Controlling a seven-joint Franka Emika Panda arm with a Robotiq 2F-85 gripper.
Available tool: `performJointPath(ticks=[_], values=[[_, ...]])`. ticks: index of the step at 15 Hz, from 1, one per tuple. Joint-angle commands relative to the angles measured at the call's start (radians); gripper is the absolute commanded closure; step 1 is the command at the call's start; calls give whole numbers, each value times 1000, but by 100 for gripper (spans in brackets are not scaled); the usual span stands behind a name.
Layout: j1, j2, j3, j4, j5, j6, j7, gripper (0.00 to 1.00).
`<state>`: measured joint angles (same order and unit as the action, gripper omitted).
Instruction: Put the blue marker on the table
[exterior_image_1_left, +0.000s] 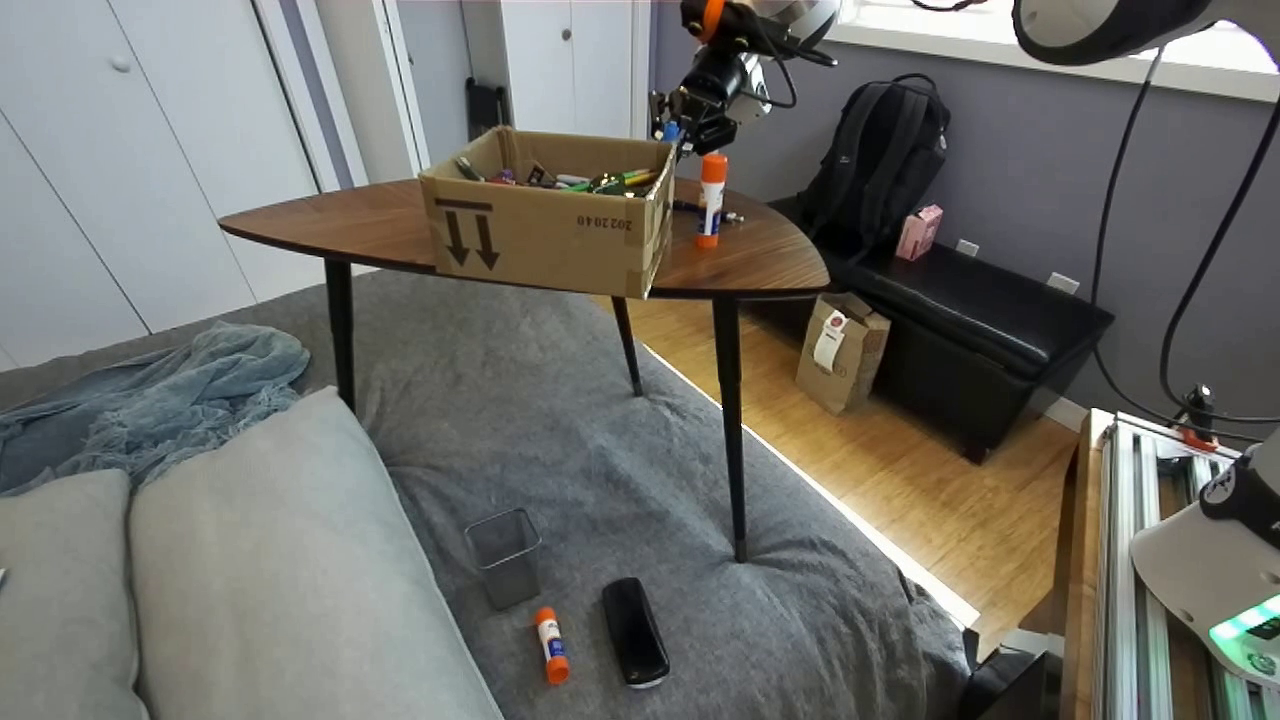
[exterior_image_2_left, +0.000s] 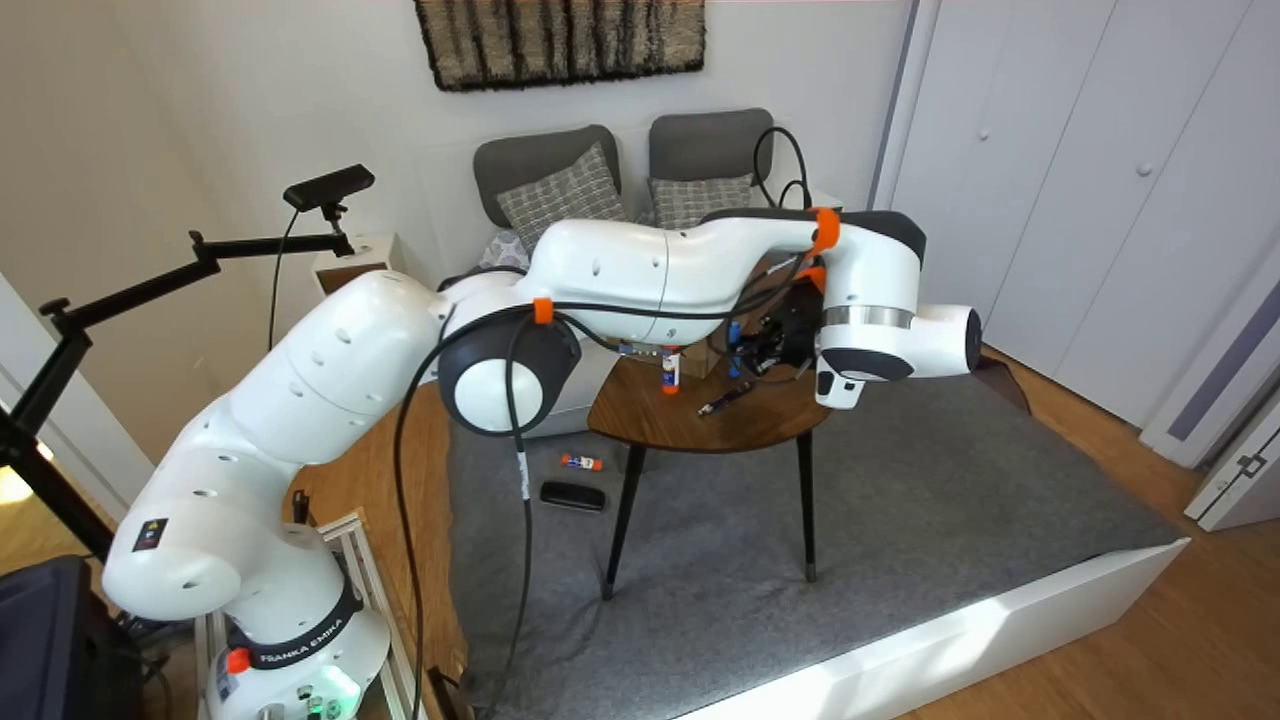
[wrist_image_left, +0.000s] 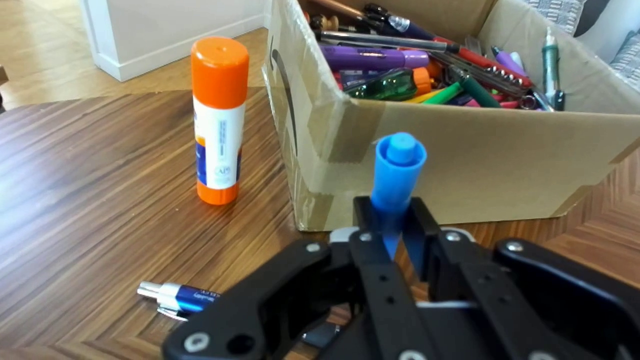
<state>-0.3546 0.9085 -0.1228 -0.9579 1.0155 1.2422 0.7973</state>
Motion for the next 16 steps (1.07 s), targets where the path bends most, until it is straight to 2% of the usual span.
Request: performJointPath(ticks=[1,9,13,15,16], values=[[-9,32,18,68,-17,-17,39,55],[-13,27,26,100,-20,-25,49,2],[-12,32,27,112,-31,-32,50,0],[-9,32,23,115,-45,-36,47,5],[-10,32,24,119,-49,-44,47,2]])
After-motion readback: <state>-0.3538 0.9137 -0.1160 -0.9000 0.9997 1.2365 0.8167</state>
